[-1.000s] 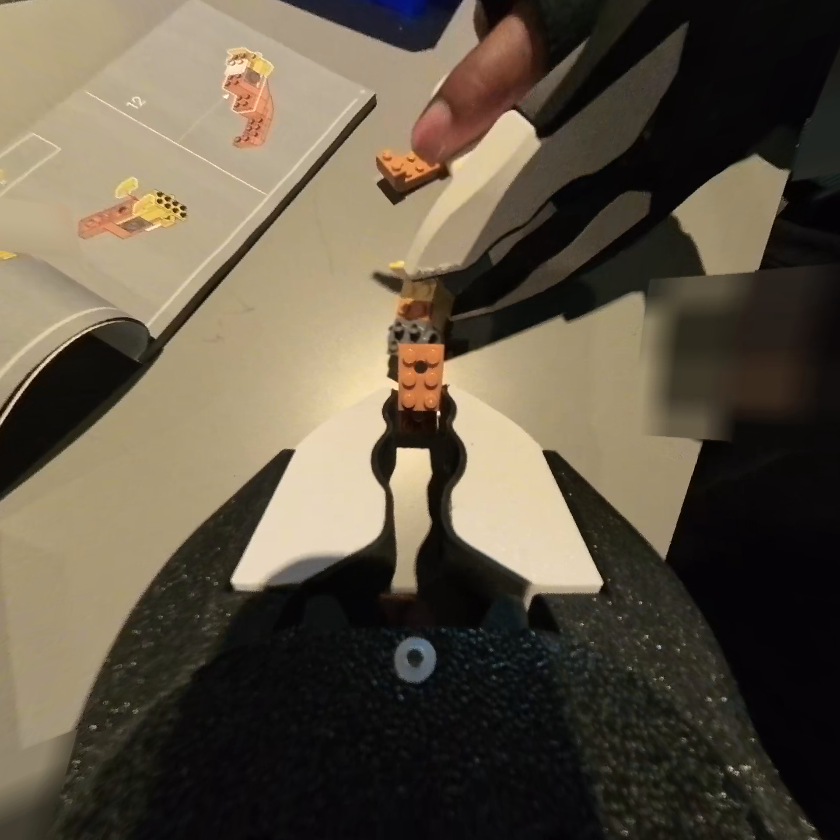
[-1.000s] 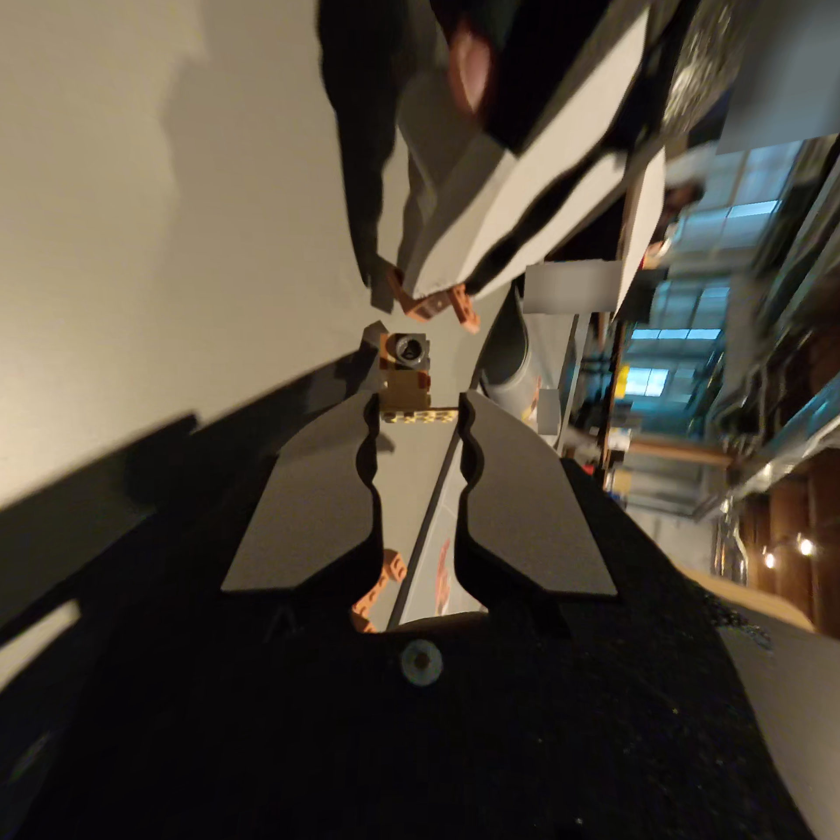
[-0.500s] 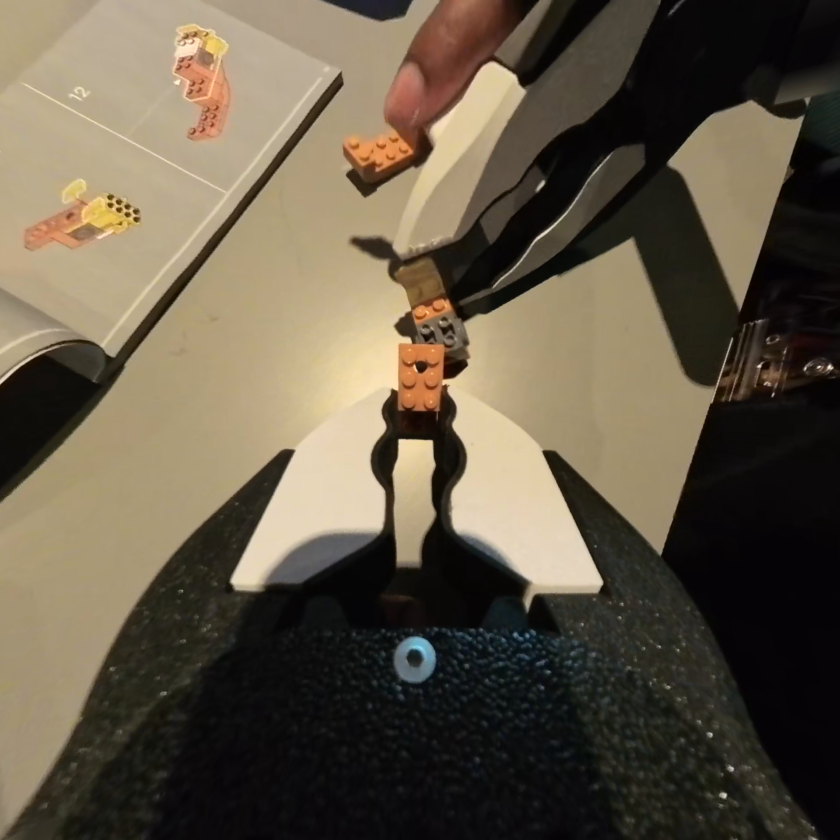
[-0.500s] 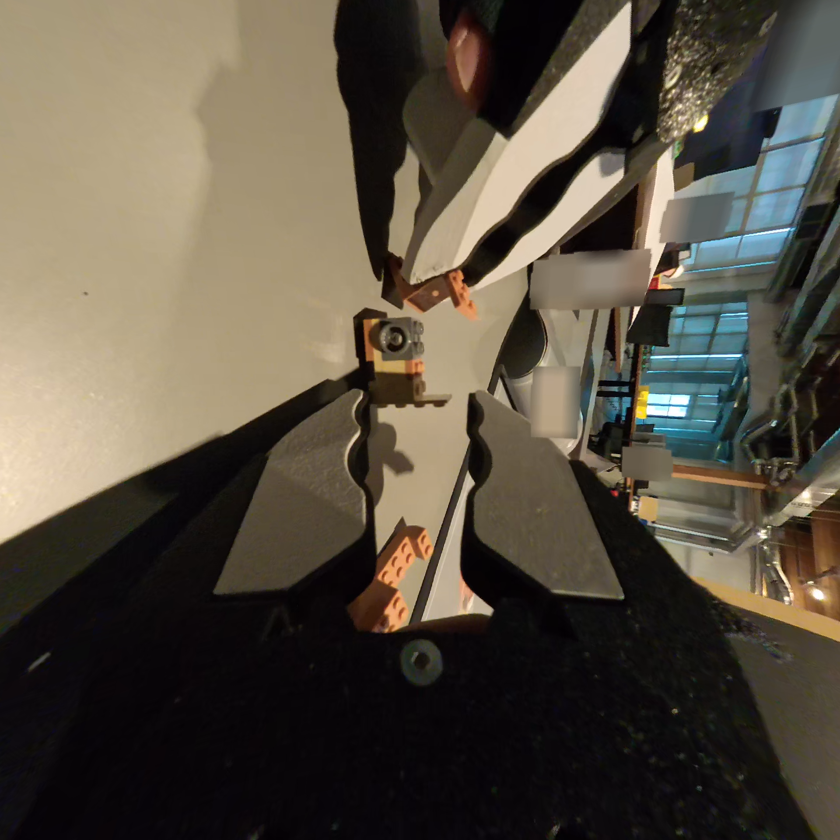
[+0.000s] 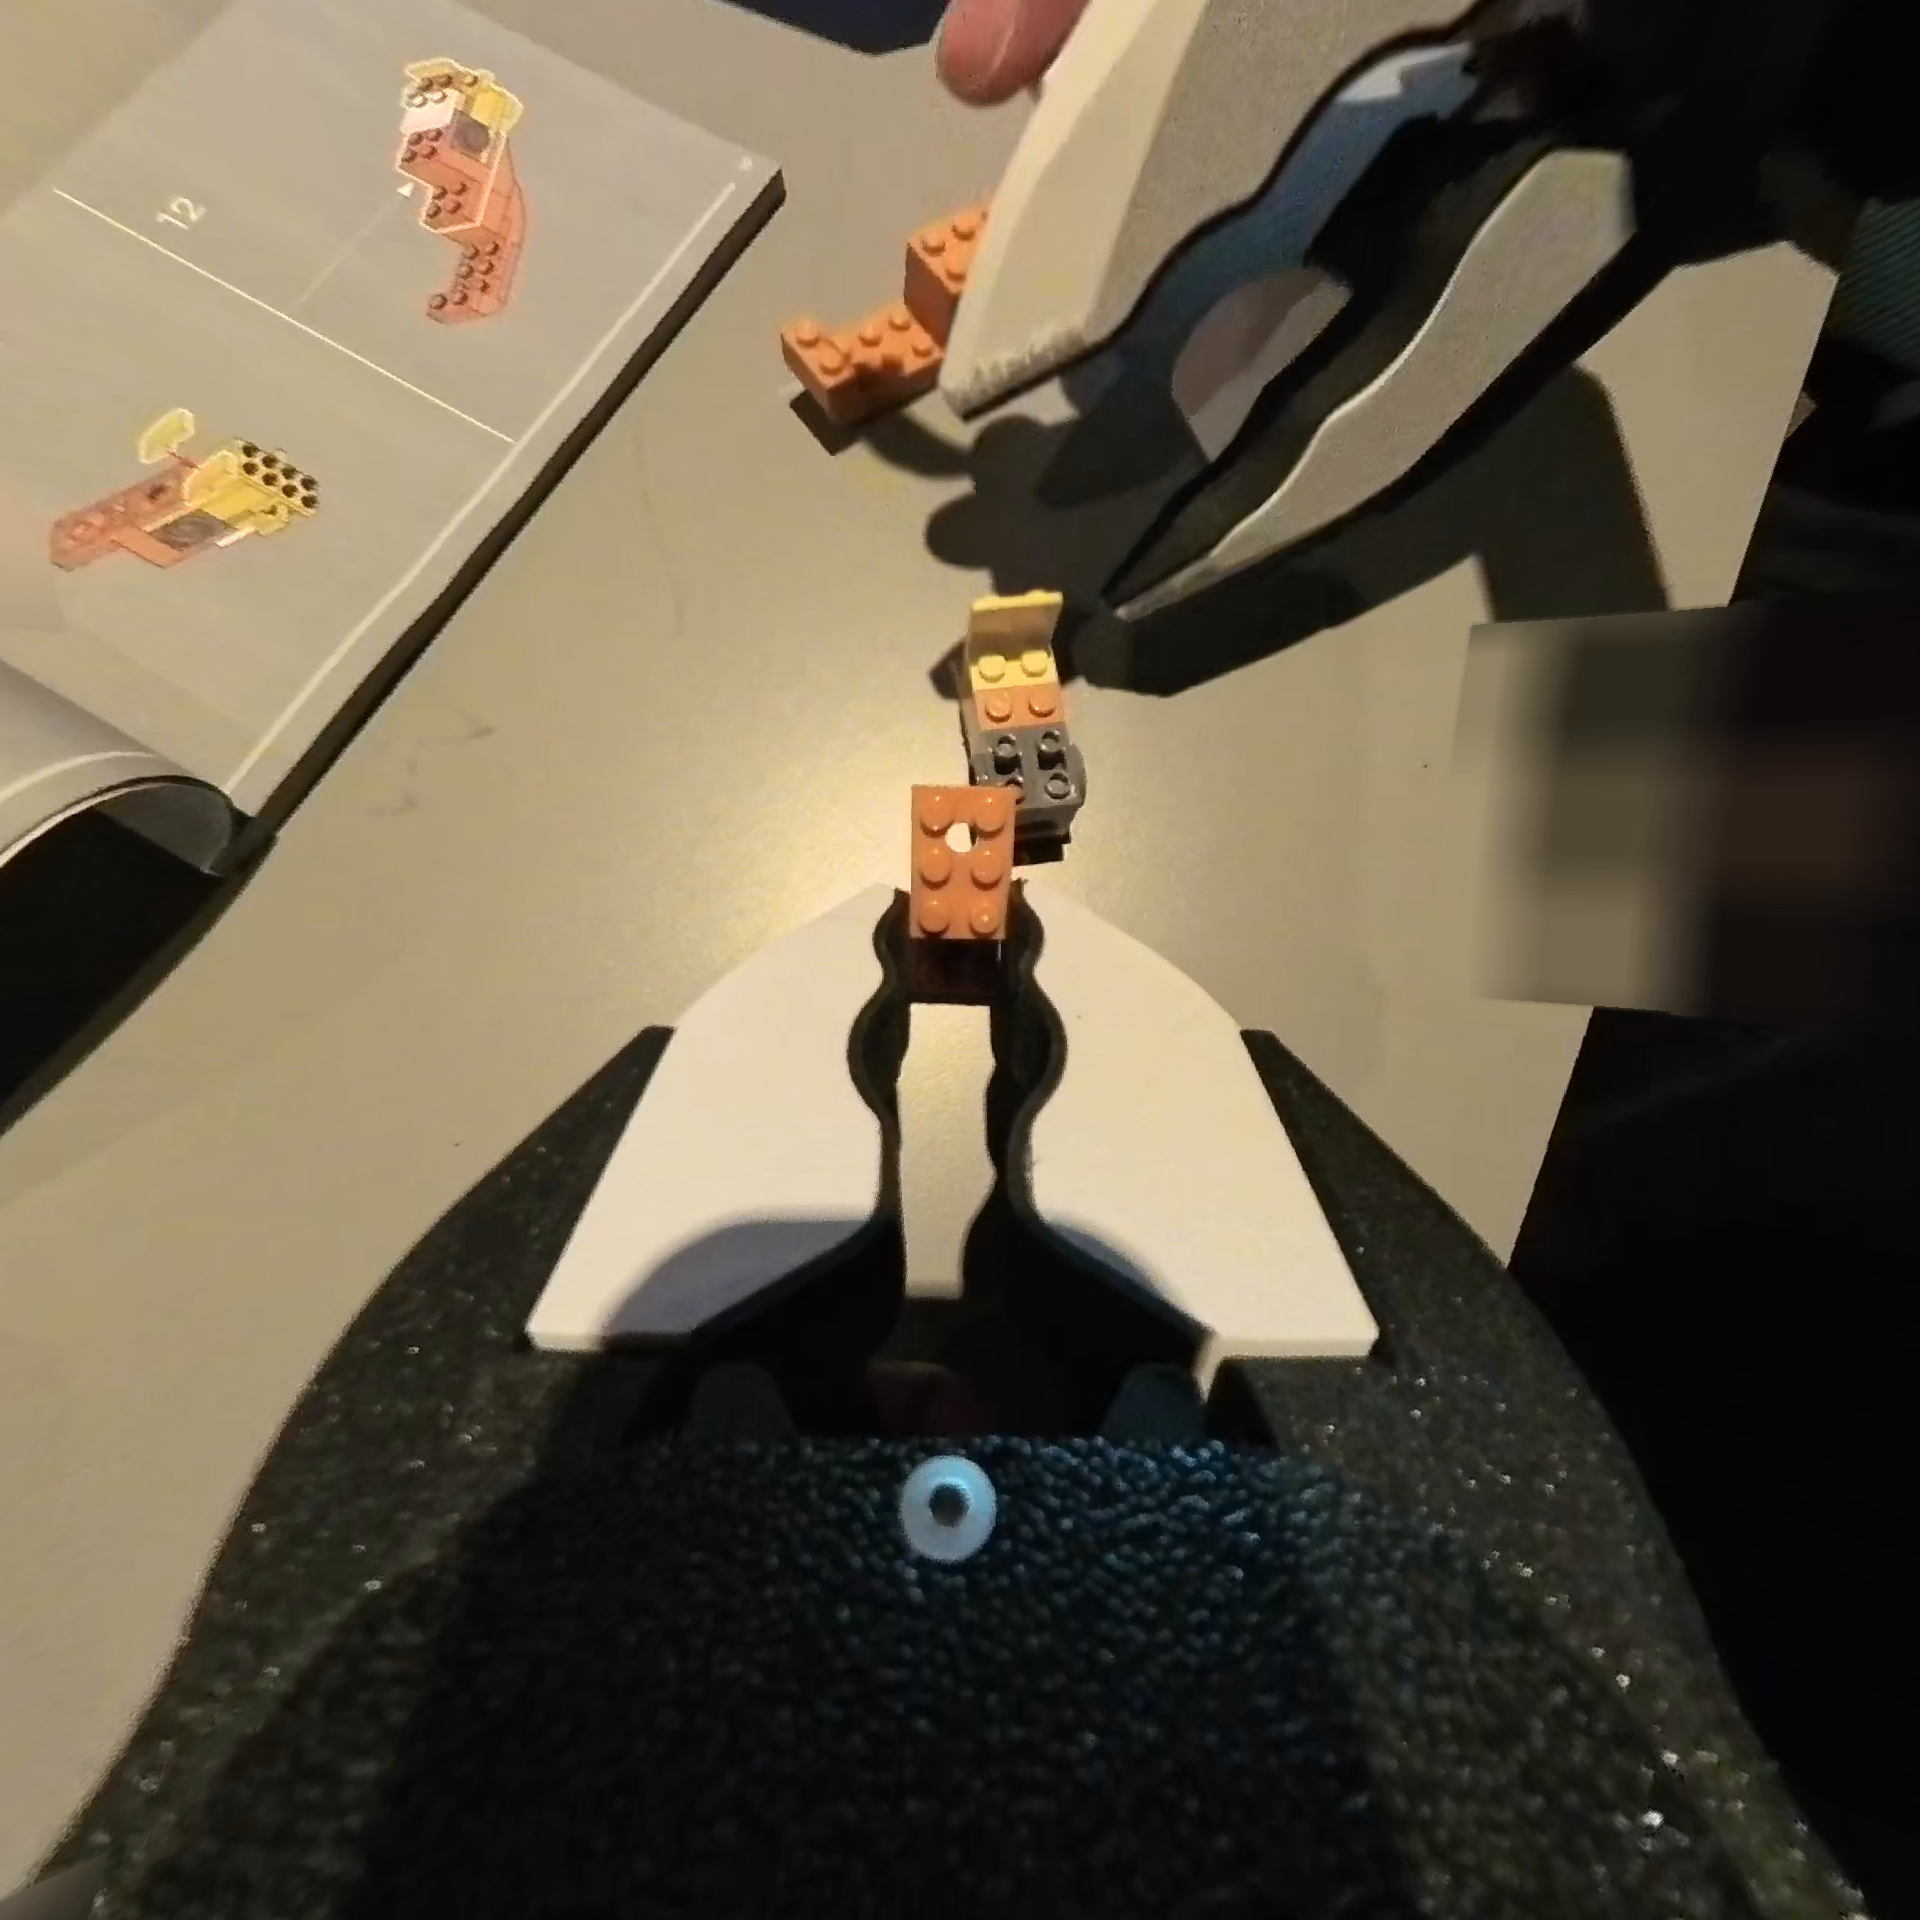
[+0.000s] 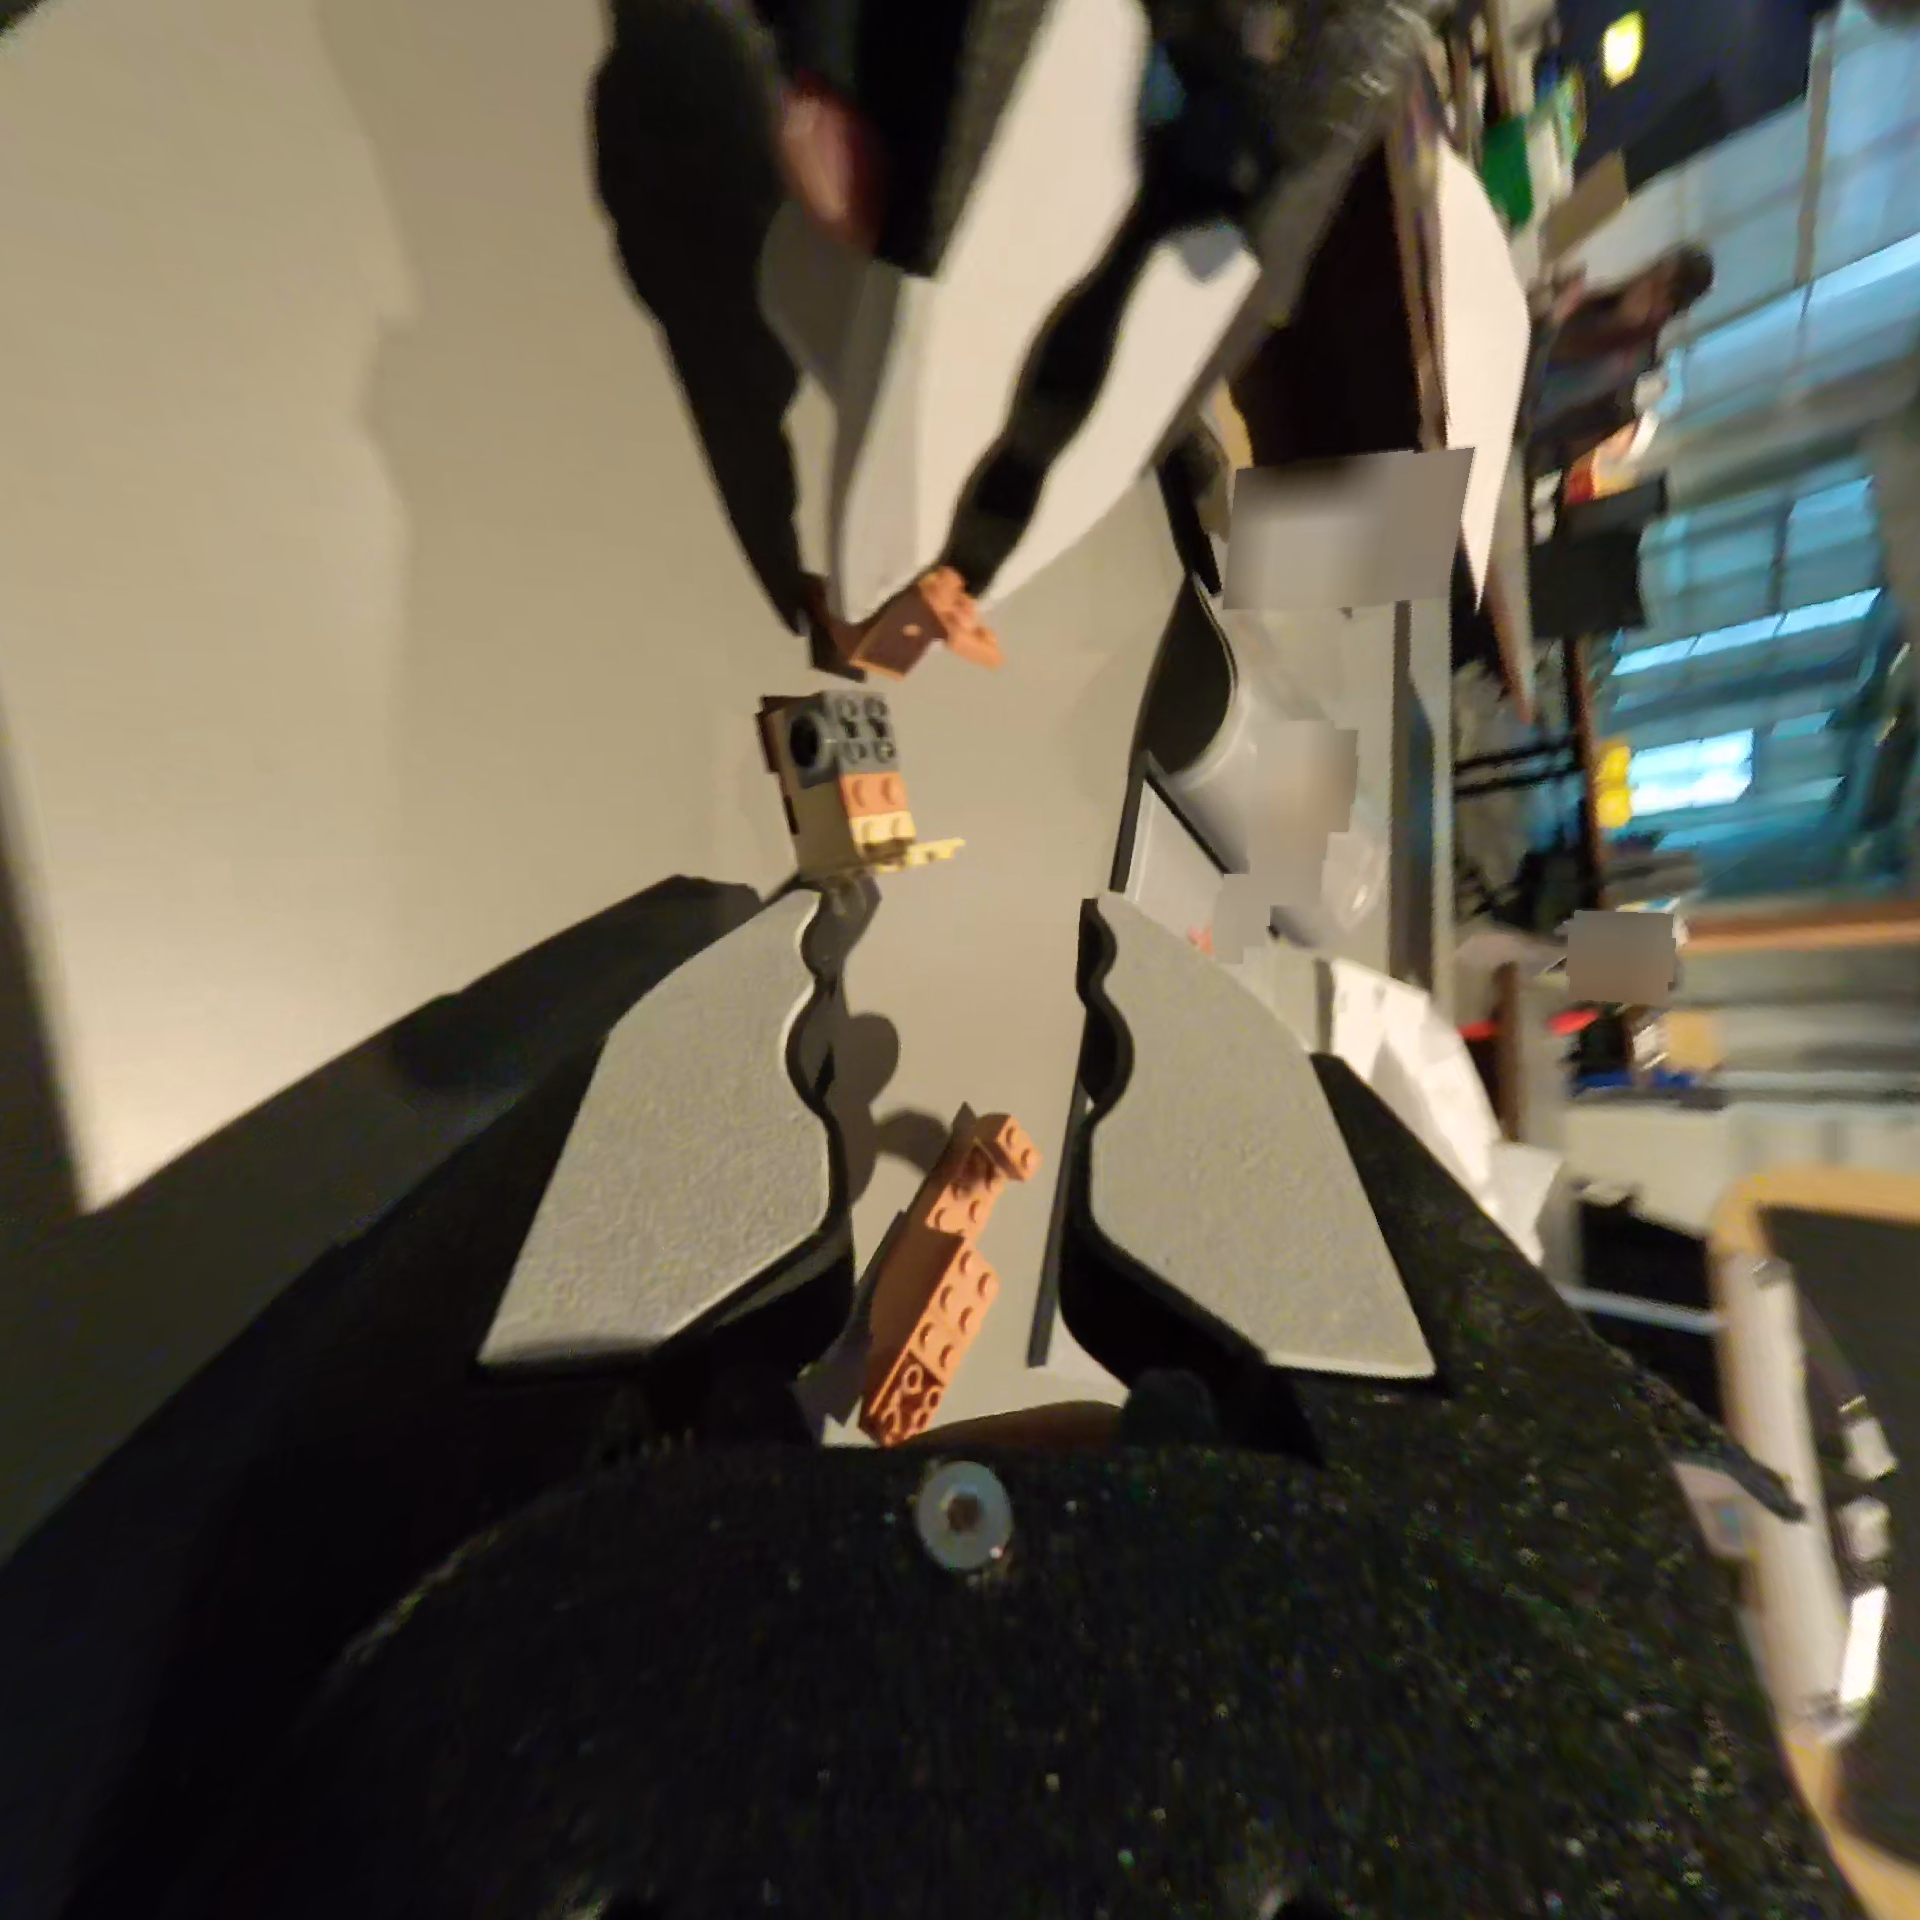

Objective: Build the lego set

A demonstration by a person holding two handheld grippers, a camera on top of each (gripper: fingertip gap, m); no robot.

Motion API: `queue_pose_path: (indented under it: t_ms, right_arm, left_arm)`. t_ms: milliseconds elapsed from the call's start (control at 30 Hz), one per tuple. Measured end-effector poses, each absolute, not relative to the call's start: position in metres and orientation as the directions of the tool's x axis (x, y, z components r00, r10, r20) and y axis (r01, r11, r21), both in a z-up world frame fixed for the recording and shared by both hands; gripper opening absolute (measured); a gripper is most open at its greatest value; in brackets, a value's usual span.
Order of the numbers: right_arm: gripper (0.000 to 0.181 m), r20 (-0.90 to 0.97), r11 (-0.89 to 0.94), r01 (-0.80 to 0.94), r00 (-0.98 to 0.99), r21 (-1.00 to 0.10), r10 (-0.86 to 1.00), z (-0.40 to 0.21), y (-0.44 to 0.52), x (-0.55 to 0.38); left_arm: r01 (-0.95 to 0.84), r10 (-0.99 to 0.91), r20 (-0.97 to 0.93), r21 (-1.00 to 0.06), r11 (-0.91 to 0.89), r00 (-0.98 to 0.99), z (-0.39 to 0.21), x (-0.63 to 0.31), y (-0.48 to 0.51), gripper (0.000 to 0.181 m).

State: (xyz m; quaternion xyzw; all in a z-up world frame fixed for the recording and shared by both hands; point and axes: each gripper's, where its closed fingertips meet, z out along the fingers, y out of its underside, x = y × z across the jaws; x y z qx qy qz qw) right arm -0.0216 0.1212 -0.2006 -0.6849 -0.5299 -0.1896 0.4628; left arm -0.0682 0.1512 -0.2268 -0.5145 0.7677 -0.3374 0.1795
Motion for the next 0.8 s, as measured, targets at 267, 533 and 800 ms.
queue_pose_path:
  t_ms: [267,533,800]
  right_arm:
    - [0.060,0.573,-0.191,0.787,0.569,-0.586,0.590,-0.210,0.124,-0.015]
    - [0.065,0.466,-0.240,0.717,0.633,-0.654,0.618,-0.210,0.119,-0.019]
    - [0.065,0.419,-0.278,0.692,0.655,-0.666,0.629,-0.218,0.117,-0.027]
  left_arm:
    - [-0.681,-0.923,0.083,-0.700,0.214,-0.375,-0.227,-0.068,0.152,0.017]
    - [-0.697,-0.941,0.086,-0.694,0.180,-0.329,-0.227,-0.070,0.151,0.017]
    - [-0.711,-0.949,0.080,-0.682,0.172,-0.306,-0.227,-0.071,0.145,0.017]
